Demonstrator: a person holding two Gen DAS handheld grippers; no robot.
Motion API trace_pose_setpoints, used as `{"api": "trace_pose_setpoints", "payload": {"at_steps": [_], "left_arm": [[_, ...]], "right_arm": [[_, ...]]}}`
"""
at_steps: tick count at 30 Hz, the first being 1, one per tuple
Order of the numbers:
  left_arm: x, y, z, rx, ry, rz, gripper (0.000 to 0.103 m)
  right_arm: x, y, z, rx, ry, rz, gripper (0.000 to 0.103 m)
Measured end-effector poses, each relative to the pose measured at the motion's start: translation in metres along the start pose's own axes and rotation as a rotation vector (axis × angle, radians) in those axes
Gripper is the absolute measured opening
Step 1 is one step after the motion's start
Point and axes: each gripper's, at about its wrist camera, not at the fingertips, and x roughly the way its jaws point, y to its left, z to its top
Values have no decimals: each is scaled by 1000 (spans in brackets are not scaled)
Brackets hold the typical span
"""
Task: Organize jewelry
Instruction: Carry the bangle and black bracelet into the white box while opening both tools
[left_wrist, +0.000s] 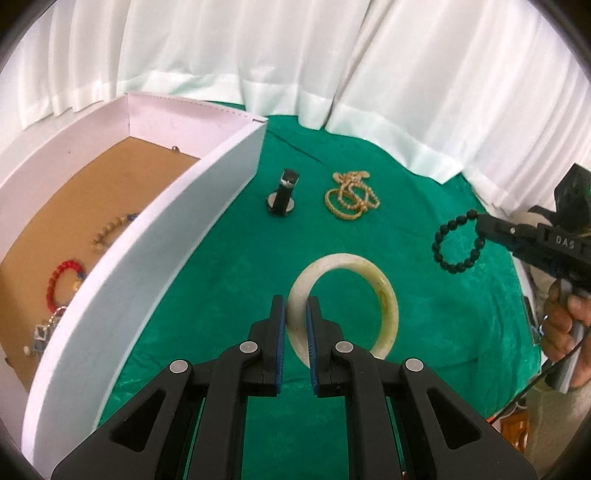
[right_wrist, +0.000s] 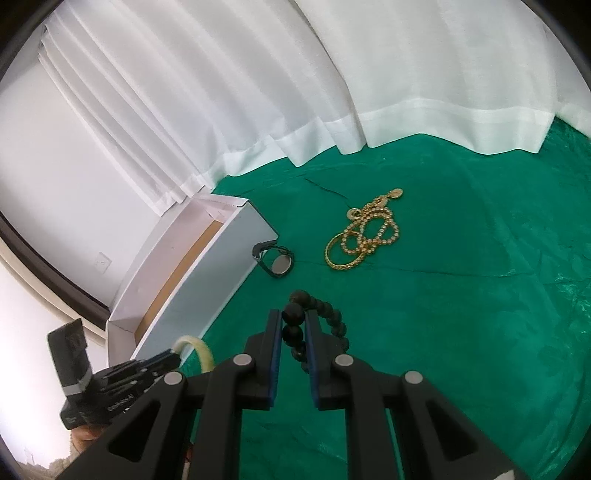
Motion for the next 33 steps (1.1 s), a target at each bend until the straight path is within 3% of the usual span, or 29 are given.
{"api": "trace_pose_setpoints", "payload": {"at_steps": [8, 17, 33], "left_arm": [[-33, 12, -2, -28, -26, -34, 9], [-90, 39, 5, -59, -79, -44, 9], [-149, 131, 27, -166, -127, 45, 9]], "right_arm": [[-3, 20, -4, -32, -2, 23, 13], [-9, 67, 6, -112, -13, 105, 13], [37, 173, 25, -273, 49, 204, 13]]}}
